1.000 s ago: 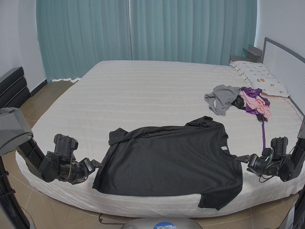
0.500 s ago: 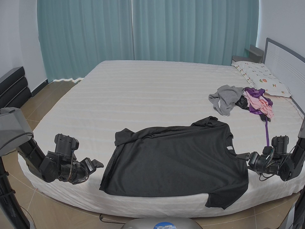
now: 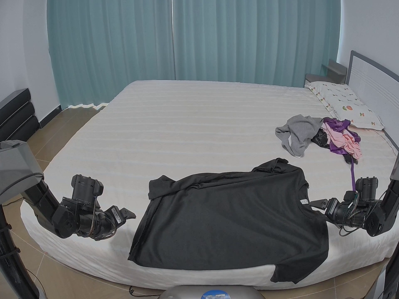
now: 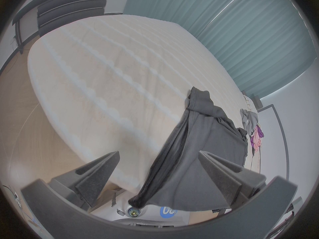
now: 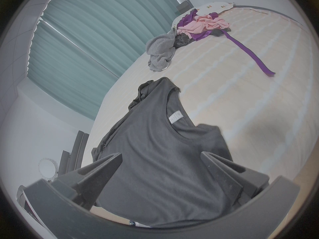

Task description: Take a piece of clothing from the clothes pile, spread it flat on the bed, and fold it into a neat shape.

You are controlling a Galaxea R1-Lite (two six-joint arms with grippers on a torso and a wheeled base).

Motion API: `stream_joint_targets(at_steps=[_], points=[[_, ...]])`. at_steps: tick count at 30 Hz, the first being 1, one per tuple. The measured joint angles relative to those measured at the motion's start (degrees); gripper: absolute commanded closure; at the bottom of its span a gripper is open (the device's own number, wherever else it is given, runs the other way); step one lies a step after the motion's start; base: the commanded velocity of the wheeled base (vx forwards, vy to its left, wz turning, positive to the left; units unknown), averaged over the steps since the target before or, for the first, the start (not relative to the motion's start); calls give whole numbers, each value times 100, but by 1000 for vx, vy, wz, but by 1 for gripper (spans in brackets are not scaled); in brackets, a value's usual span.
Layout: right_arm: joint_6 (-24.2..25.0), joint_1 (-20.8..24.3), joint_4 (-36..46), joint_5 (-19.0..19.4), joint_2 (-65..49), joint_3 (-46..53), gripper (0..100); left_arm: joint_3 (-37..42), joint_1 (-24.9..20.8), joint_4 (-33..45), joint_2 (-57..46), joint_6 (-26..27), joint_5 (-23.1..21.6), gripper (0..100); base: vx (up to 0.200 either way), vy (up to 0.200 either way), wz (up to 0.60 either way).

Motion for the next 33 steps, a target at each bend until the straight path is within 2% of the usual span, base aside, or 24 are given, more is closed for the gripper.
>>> stream_joint_targets(at_steps=[21,25,33], points=[[2,0,0,5,-4,0,0,-177,-46,-39,44,-72,-79,0,0,0,0],[6,0,0,7,-9,0,0,-579,-74,-24,172,-116,-76,0,0,0,0],[13,-6,2,5,29,-43,0,-1987,-157,16,916,-132,-98,0,0,0,0]])
